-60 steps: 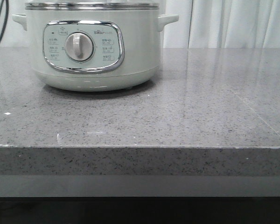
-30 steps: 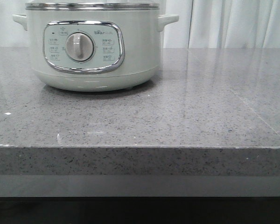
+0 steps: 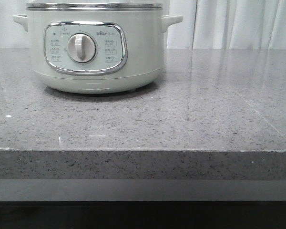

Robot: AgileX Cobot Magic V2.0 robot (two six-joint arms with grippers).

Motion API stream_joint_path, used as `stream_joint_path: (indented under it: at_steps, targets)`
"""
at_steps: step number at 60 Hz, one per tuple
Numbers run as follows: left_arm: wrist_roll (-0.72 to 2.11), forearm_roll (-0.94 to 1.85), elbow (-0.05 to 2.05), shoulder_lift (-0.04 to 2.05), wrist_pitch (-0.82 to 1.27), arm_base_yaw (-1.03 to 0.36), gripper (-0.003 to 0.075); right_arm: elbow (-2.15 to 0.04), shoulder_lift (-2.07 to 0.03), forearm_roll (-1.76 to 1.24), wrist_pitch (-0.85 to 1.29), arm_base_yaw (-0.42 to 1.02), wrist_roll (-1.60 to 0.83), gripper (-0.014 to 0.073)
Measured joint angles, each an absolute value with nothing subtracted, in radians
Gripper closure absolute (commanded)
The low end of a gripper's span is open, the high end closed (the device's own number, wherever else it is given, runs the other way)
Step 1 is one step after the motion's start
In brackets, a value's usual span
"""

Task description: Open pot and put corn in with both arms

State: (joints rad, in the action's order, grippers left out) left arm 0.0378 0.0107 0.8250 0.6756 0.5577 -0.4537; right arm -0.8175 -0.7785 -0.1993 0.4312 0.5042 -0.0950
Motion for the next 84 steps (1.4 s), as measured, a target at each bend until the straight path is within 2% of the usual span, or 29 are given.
stream_joint_path:
  at_steps: [6,16,21,36,43,46,84]
  targets:
    - [0.038,0.011,0.737,0.559,0.559,-0.454,0.0283,-0.817,-0.778,-0.199,0.431,0.504,-0.095,0.0053]
    - [0.038,0.011,0.682,0.48,0.563,-0.454,0.0284,-0.817,-0.778,-0.199,0.431,0.504,-0.095,0.0053]
    - [0.038,0.011,0.68,0.472,0.563,-0.454,0.0323,-0.817,-0.778,-0.199,0.431,0.504,-0.095,0.0088]
    - [0.038,0.011,0.678,0.472,0.561,-0.454,0.0596,-0.817,-0.778,-0.199,0.431,0.504,-0.095,0.0538]
    - [0.038,0.011,0.678,0.472,0.561,-0.454,0.0706,-0.817,-0.778,-0.199,0.431,0.504,-0.095,0.0668]
    - [0.038,0.011,0.678,0.472,0.561,-0.454,0.0741,-0.817,-0.778,-0.199,0.431,0.504,-0.095,0.0657]
    - [0.038,0.011,0.672,0.469,0.554,-0.454,0.0741,-0.817,-0.778,-0.199,0.433,0.504,-0.095,0.0661]
